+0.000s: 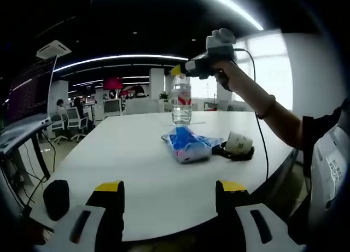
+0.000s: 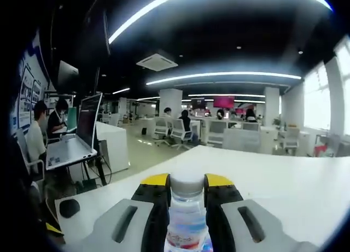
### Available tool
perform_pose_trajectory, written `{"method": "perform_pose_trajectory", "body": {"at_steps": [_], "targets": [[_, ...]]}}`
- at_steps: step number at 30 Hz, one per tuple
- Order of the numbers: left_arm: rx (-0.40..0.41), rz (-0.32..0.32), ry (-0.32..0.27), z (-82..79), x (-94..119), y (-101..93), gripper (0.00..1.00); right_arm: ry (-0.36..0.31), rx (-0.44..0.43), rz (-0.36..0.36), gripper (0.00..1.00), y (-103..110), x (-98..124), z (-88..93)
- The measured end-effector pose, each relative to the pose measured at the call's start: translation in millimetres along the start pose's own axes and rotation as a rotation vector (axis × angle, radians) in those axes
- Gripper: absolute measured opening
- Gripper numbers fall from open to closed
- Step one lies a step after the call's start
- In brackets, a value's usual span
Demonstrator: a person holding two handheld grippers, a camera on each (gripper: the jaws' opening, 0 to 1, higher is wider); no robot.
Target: Arrange the tabletop items into an orderly group along one side of the table until the central work area is clear of visible clutter.
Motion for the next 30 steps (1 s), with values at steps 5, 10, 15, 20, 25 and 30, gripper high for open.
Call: {"method": "perform_pose_trajectory", "body": {"at_steps": [5, 10, 15, 20, 25, 30], "targets": [[0.003, -0.001, 0.007, 1.8, 0.1, 5.1, 0.67, 0.04, -0.006, -0.047, 0.2, 26.8, -17.9, 8.8], [-0.008, -0.01, 0.015, 1.7, 0.5, 10.7, 0.67, 0.058, -0.037, -0.066, 0.2, 45.2, -33.2, 17.4], [0.012, -0.034, 0.001, -0.4, 4.4, 19.5, 0.66, 0.092, -0.044, -0.054, 0.2, 58.3, -48.8, 25.9], [0.021, -0.038, -0.005, 0.2, 6.5, 23.9, 0.65, 0.104, -0.052, -0.032, 0.2, 63.4, -60.0, 31.4], [0.016, -0.046, 0.003, 1.2, 6.9, 27.5, 0.65, 0.116, -0.089, -0.013, 0.2, 65.1, -71.2, 33.3], [0.019, -0.047, 0.004, 2.5, 6.8, 30.4, 0.65, 0.126, -0.072, 0.004, 0.2, 73.9, -79.1, 33.7]]}}
Point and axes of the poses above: the point that each gripper's makers call its tool centre point, and the gripper's own axes: x roughly backward along the fingers, y roughly to its left, z roughly out of its underside, the point moved 1 cm from there along x, roughly backward along the fingers, and after that the axes turned 8 degrees about y, right-handed, at the moved point
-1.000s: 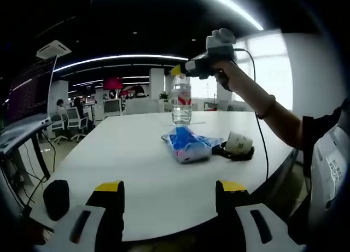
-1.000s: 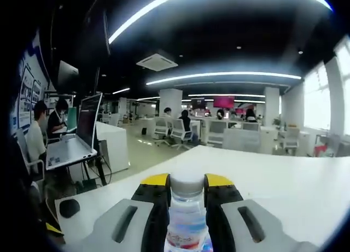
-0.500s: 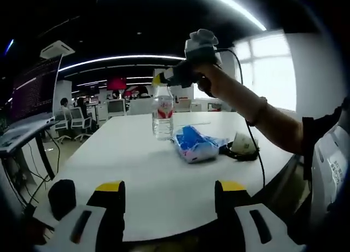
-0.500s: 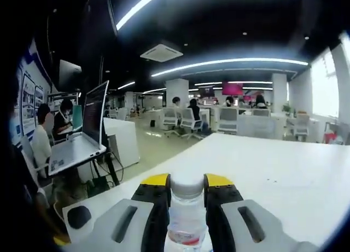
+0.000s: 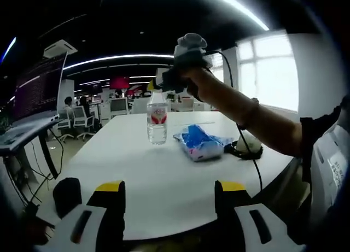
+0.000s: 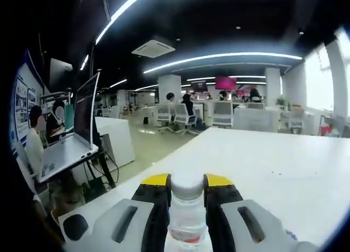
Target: Arrange the tabletop items into an orderly group along one side of the table until the central work area is clear of visible clutter.
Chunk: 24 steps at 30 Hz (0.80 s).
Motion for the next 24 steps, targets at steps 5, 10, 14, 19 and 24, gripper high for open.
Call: {"method": "perform_pose_trajectory", "body": {"at_steps": [5, 10, 14, 19, 24], "targets": [[0.003, 0.001, 0.0, 2.9, 0.8, 1.6, 0.65, -0.013, -0.007, 0.018, 0.19, 11.3, -4.2, -5.1], [0.013, -0.004, 0.006, 8.0, 1.5, 4.5, 0.65, 0.001, -0.037, 0.044, 0.19, 17.6, -8.5, -6.2], [0.023, 0.012, -0.009, 6.6, 4.5, 5.3, 0.65, 0.007, -0.035, 0.072, 0.19, 19.4, -12.9, -2.1], [0.022, 0.008, -0.008, 8.3, 6.5, 9.1, 0.65, 0.036, -0.057, 0.117, 0.19, 16.0, -20.6, 4.8], [0.03, 0.005, -0.003, 12.2, 7.0, 13.2, 0.65, 0.05, -0.072, 0.144, 0.19, 18.6, -24.7, 9.4]]}}
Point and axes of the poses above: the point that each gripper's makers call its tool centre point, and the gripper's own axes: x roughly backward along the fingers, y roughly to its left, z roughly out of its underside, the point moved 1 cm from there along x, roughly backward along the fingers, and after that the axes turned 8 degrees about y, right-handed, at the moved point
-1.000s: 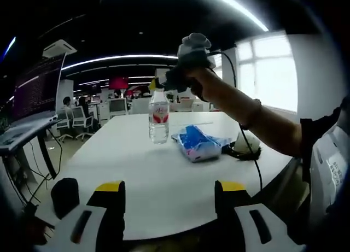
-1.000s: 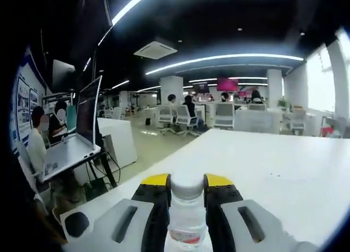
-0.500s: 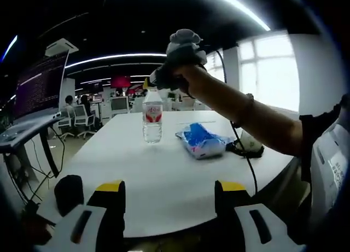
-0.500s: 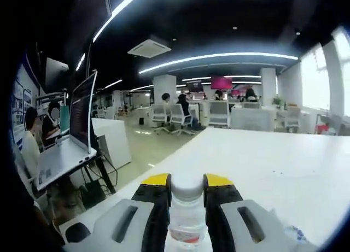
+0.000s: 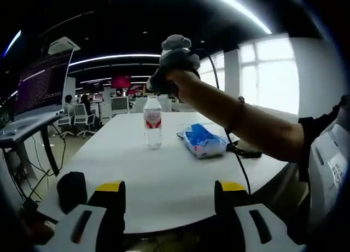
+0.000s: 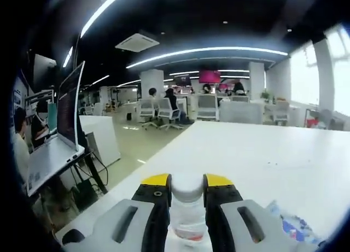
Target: Arrange the tabletop items into an orderly group along one side of the table until the central work area is clear of visible clutter.
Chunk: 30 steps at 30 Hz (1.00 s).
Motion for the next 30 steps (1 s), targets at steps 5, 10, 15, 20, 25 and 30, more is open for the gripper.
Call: {"method": "perform_pose_trajectory", "body": {"at_steps": [5, 10, 15, 20, 25, 30], "targets": [[-0.004, -0.001, 0.0, -0.3, 0.9, 2.3, 0.65, -0.01, -0.044, 0.004, 0.19, 0.2, -1.5, -0.8], [-0.009, 0.005, 0.001, -0.1, 1.2, 1.2, 0.65, -0.042, -0.049, 0.024, 0.2, 1.6, 2.8, 2.4], [-0.004, 0.008, 0.004, 2.9, 1.3, 0.3, 0.65, -0.112, 0.008, 0.055, 0.2, 2.1, 5.7, 1.5], [0.002, 0.012, 0.001, 4.2, 3.2, 0.4, 0.65, -0.13, 0.014, 0.031, 0.36, 5.3, 4.2, -5.2], [0.001, 0.007, -0.005, 3.8, 6.0, 1.6, 0.65, -0.15, 0.028, -0.03, 0.47, 4.0, 7.7, -8.3], [0.02, 0.0, 0.0, 7.8, 4.0, 2.4, 0.65, -0.14, 0.029, -0.138, 0.53, -4.0, 27.3, -11.6]]}}
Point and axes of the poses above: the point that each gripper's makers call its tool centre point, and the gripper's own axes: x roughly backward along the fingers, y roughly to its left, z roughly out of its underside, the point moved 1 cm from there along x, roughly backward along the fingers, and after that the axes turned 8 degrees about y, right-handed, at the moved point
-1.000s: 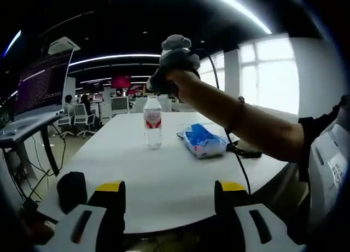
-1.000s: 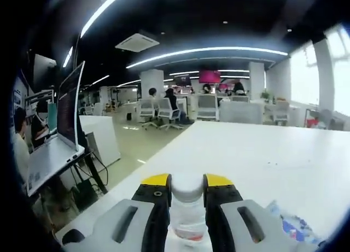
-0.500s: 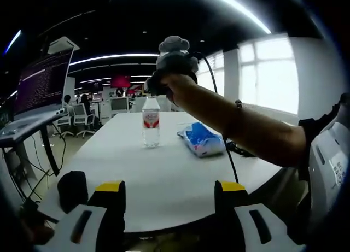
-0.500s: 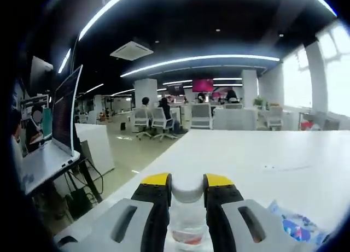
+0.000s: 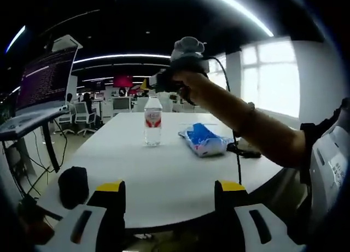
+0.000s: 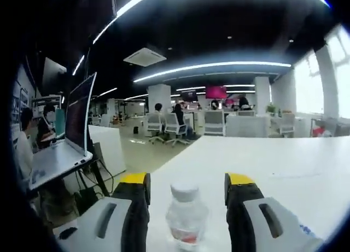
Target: Arrange the tabletop items into an orderly group along one side of the table until the central work area is clear of visible clutter.
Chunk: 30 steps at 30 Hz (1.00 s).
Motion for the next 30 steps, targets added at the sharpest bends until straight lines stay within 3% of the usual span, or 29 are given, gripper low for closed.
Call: {"method": "perform_pose_trajectory", "body": {"at_steps": [2, 5, 6, 11, 13, 18, 21, 22, 26, 30], "targets": [[-0.006, -0.002, 0.01, 1.3, -1.4, -1.6, 0.65, -0.01, 0.011, -0.012, 0.52, -6.7, 10.2, -3.3], [-0.009, 0.004, 0.007, 0.4, -3.8, -5.8, 0.65, -0.038, 0.094, -0.008, 0.52, -9.6, 21.2, -7.7], [-0.009, 0.006, 0.008, -0.1, -4.6, -7.9, 0.65, -0.041, 0.132, -0.033, 0.51, -5.3, 24.3, -8.0], [-0.015, 0.013, -0.003, -2.6, -4.2, -11.0, 0.65, -0.075, 0.143, -0.114, 0.53, 5.2, 35.1, -11.1], [-0.022, 0.003, -0.005, -3.6, -3.5, -10.0, 0.65, -0.089, 0.13, -0.199, 0.53, 14.7, 42.6, -12.0], [-0.013, 0.001, -0.018, -6.1, -2.3, -8.6, 0.65, -0.149, 0.294, -0.231, 0.56, 13.2, 65.5, -15.9], [-0.014, -0.003, -0.016, -6.2, -3.0, -7.2, 0.65, -0.155, 0.309, -0.267, 0.57, 11.8, 79.8, -10.6], [-0.012, -0.004, -0.016, -6.4, -3.2, -6.9, 0.65, -0.161, 0.362, -0.296, 0.59, 14.5, 84.9, -7.6], [-0.02, -0.003, -0.018, -7.5, -3.6, -8.3, 0.65, -0.173, 0.406, -0.315, 0.66, 12.2, 98.3, 2.8], [-0.024, 0.001, -0.011, -6.9, -5.0, -10.5, 0.65, -0.089, 0.464, -0.301, 0.63, -1.7, 99.9, 22.6]]}}
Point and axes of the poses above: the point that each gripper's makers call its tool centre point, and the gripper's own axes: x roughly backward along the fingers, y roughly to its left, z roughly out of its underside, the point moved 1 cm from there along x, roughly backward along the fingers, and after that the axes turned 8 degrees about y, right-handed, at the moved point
